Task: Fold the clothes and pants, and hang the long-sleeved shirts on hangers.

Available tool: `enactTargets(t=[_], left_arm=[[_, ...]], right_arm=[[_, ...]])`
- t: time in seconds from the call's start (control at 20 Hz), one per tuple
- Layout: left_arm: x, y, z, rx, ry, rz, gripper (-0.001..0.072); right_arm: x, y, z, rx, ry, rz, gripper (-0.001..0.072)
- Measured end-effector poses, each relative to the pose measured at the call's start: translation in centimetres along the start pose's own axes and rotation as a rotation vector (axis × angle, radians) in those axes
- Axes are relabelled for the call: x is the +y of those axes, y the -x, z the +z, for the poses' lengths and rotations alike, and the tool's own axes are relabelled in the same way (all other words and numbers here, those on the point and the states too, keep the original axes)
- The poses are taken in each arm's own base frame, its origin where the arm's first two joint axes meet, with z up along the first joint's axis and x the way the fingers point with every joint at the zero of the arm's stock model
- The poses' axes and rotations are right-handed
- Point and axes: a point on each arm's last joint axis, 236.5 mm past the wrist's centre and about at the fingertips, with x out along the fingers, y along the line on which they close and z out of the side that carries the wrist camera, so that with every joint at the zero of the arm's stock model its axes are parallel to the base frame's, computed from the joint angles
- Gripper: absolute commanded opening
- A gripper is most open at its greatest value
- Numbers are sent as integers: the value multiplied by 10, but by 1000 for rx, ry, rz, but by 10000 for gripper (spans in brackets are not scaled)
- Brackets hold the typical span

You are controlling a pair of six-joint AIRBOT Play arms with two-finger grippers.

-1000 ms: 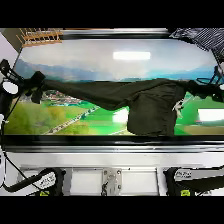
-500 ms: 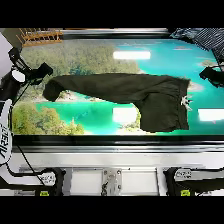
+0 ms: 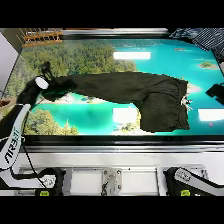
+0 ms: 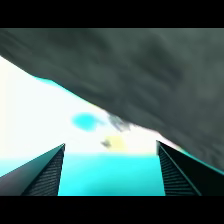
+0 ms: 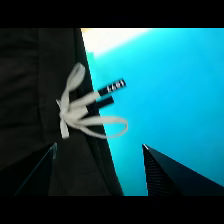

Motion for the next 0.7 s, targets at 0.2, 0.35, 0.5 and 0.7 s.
enactTargets(t=[0.2, 0.35, 0.5, 0.7], left_arm=[[-60, -46, -71, 133, 51, -111, 612], [-106, -72, -105, 212, 48, -174, 612], [-155, -87, -138, 294, -23, -233, 612], [-215, -93, -179, 373, -133, -308, 612]], right_arm=[[-2, -12, -79, 138, -67, 19, 587], [1, -16, -109, 186, -98, 36, 586], [3, -17, -119, 196, -111, 47, 587], [5, -18, -124, 205, -122, 53, 588]])
